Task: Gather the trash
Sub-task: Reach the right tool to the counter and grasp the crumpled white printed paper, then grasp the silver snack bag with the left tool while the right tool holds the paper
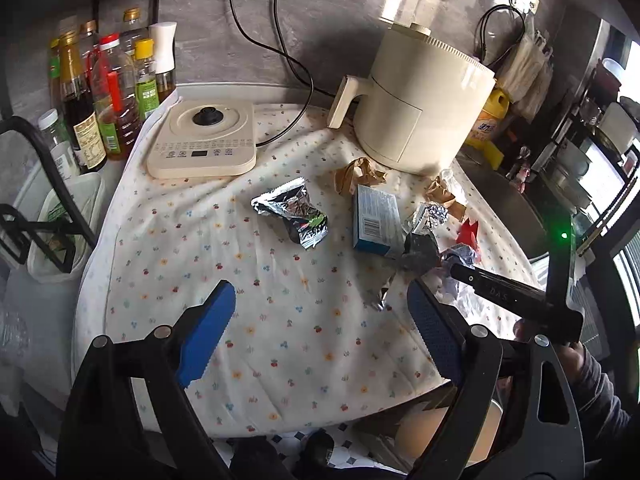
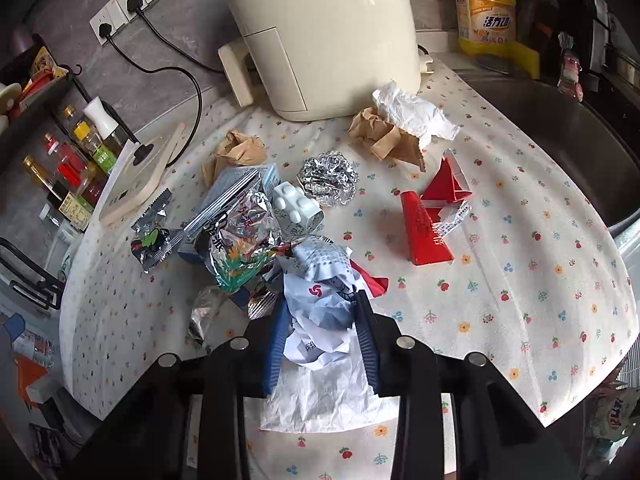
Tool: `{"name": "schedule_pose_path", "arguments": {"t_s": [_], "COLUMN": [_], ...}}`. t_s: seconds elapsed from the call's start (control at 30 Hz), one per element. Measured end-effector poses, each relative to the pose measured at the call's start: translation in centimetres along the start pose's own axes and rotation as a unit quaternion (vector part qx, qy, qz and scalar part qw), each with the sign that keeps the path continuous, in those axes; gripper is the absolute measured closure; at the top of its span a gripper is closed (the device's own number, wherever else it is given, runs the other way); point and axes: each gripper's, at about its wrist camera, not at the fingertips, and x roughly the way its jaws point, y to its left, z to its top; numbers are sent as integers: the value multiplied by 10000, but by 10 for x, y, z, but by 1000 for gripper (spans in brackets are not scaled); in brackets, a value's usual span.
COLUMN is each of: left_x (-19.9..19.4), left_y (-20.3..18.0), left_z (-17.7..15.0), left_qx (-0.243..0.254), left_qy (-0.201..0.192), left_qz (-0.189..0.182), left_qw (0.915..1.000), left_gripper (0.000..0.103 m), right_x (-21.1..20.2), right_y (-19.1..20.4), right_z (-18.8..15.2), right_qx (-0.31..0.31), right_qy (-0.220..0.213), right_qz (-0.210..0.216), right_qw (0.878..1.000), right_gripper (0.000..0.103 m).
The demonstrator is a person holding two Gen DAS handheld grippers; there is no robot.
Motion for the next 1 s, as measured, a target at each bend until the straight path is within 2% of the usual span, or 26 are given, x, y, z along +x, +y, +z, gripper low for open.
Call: {"name": "schedule_pose_path", "arguments": {"t_s": [0.23,0.47,0.8,0.87,1.0], "left_x": [44,94,169,175,186], "left_y": [14,28,46,46,38], "left_z": [34,49,57,58,58], "left_qx": [185,299,-144,-184,-44], "left_qy": [211,620,1182,1135,1042], "left_qz": [-422,-704,-643,-647,-288], "left_qw": [9987,9951,9908,9913,9941], "left_gripper": [16,16,14,14,13], "right_x": [-24,-46,-79,-85,-94], "right_y": [6,18,28,25,17], "right_z": [2,2,-26,-34,-53], "right_qx": [314,575,1003,1173,1470], "right_qy": [-215,-436,-563,-572,-516], "right_qz": [-167,-502,-1032,-1170,-1478], "right_qw": [9991,9961,9880,9845,9767], "right_gripper": [75,75,75,75,75]}}
